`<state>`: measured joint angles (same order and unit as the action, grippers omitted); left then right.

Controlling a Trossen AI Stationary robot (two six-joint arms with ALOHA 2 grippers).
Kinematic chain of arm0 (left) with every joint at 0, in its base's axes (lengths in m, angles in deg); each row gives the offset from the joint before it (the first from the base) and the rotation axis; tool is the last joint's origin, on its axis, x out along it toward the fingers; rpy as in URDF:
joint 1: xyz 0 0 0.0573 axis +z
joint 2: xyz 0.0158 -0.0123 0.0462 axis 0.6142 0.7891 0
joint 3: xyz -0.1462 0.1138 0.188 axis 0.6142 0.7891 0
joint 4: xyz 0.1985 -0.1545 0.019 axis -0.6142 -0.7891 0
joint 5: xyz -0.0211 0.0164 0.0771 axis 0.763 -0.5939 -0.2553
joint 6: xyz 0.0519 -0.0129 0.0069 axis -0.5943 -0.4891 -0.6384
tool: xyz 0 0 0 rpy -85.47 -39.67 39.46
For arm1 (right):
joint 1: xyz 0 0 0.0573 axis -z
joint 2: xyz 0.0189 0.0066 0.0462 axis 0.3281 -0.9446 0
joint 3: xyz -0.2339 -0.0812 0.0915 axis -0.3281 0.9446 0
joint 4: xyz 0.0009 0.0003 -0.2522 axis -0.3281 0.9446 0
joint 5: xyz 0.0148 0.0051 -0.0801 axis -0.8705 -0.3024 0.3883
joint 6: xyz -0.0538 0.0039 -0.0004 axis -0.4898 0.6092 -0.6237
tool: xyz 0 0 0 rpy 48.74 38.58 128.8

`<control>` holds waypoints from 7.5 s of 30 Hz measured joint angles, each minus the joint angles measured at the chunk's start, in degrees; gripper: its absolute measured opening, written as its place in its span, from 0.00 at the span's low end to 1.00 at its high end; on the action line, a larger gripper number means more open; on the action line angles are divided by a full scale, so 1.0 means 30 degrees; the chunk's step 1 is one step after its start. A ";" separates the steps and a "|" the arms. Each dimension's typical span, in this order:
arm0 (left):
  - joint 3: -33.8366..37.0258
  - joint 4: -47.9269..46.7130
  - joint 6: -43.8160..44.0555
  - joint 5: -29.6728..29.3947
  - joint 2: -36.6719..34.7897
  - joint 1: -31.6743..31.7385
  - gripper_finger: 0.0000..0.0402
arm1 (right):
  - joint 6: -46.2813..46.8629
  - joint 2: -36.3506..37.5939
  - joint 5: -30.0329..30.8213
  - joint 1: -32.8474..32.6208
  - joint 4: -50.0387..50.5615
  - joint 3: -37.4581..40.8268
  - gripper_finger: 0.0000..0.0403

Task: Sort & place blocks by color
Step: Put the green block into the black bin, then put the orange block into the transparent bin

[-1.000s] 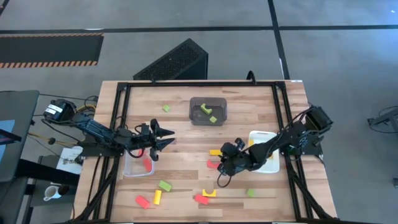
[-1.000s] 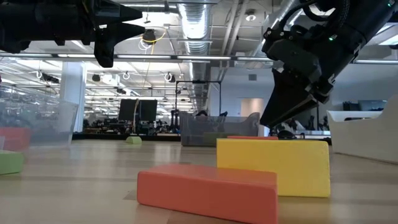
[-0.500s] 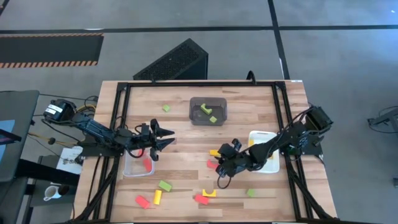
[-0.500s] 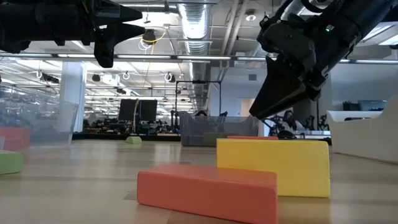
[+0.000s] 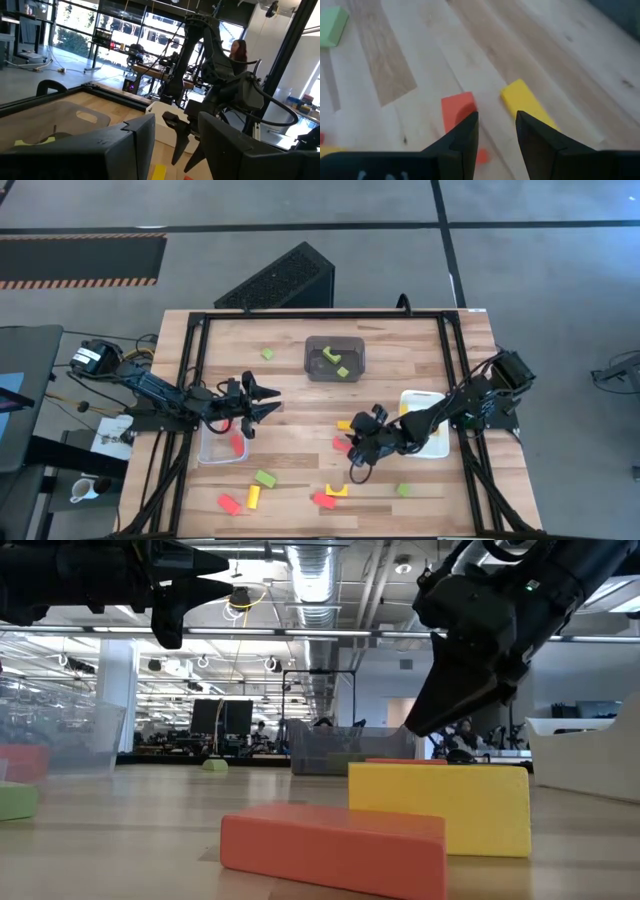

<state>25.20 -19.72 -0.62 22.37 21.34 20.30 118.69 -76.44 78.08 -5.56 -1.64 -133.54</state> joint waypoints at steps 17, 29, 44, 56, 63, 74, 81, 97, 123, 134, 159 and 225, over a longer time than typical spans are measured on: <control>0.0003 -0.0294 0.0040 -0.0020 0.0001 -0.0003 0.34 | 0.1906 0.1290 -0.6896 -0.3063 0.7134 -0.4951 0.35; 0.0003 -0.0328 0.0518 -0.0015 0.0003 0.0003 0.35 | 0.7265 0.1099 -0.7278 -0.7264 0.9233 -0.6790 0.34; 0.0003 -0.0376 0.0517 0.0000 0.0003 0.0003 0.35 | 1.0439 -0.0043 -0.8487 -0.7911 1.2388 -0.6762 0.63; 0.0003 -0.0349 0.0658 0.0168 0.0003 -0.0003 0.34 | 1.0040 -0.2058 -0.9259 -0.7939 1.3294 -0.6215 0.68; 0.0003 -0.0335 0.0809 0.0160 0.0003 0.0003 0.34 | 0.9057 -0.3651 -0.9313 -0.7556 1.3278 -0.6186 0.68; 0.0003 -0.0393 0.0925 0.0149 0.0003 0.0003 0.34 | 0.8461 -0.4567 -0.9754 -0.7249 1.3165 -0.6309 0.55; 0.0003 -0.0399 0.0925 0.0147 0.0003 -0.0003 0.35 | 0.8606 -0.3350 -0.9799 -0.7213 1.3458 -0.6157 0.31; 0.0003 -0.0393 0.0852 0.0234 0.0003 0.0003 0.35 | 0.1528 0.3442 0.2475 -0.5380 0.8856 -0.6214 0.31; 0.0003 -0.0270 0.0299 0.0510 0.0003 0.0003 0.35 | -0.7568 0.6662 -0.4945 1.1737 -0.2935 0.1719 0.33; 0.0003 -0.0328 0.0102 0.0510 0.0003 -0.0003 0.35 | -0.7539 0.3448 -0.7317 1.4786 -0.4868 0.1727 0.36; 0.0003 -0.0342 -0.0007 0.0539 0.0003 0.0003 0.35 | -0.7601 0.3180 -0.7564 1.4862 -0.5604 0.1734 0.62; -0.6911 -1.3328 0.1110 0.1570 0.0416 -0.0121 0.52 | -1.4390 1.6569 -0.2653 0.0446 -1.0117 0.7176 0.53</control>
<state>4.47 -59.71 2.71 27.08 22.59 19.94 75.52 -26.74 70.13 -4.22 -31.99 -112.02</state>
